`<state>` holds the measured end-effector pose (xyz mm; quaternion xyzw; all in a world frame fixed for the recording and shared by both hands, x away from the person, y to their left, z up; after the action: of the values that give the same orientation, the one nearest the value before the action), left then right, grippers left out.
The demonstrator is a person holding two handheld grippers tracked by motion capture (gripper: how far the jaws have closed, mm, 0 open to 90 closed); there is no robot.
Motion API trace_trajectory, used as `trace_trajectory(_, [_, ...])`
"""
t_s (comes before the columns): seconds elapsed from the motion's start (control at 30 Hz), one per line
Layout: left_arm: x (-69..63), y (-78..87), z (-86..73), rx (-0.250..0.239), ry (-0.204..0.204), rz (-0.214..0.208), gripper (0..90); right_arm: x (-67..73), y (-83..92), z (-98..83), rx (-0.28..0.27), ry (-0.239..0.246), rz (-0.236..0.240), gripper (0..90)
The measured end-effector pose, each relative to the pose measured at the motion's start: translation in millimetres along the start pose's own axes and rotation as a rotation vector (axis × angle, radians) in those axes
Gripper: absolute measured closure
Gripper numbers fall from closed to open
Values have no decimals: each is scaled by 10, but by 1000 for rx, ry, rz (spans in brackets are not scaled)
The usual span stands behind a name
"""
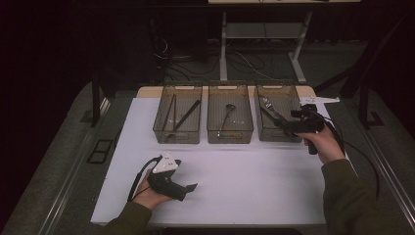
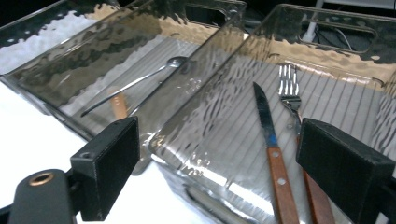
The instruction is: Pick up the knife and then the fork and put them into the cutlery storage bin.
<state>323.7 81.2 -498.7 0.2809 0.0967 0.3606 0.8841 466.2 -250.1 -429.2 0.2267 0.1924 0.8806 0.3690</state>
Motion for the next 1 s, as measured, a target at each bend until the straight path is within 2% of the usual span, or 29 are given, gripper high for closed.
trace_trajectory(0.33, [-17, 3, 5, -4, 2, -6, 0, 285, 82, -224, -27, 23, 67, 134])
trace_trajectory(0.53, [-14, 11, 3, 1, -14, -9, 0, 431, 144, -383, -12, 68, 78, 134])
trace_trajectory(0.7, [-21, 19, 17, -7, -9, -12, 0, 537, 197, -536, -12, 106, 88, 134])
trace_trajectory(1.0, [-35, 37, 29, -12, -7, -14, 0, 699, 279, -807, -17, 125, 126, 134])
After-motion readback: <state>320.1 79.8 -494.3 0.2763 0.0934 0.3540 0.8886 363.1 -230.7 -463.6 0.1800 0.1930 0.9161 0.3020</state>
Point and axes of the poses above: each handheld gripper's, and its own axes: y roughly backward along the jaws, z roughly out of its top, x roughly to its left, the point moved 10 cm from there along -y, roughly forward along the jaws, and after that the axes turned 11 degrees about z, right-handed, at the moved point
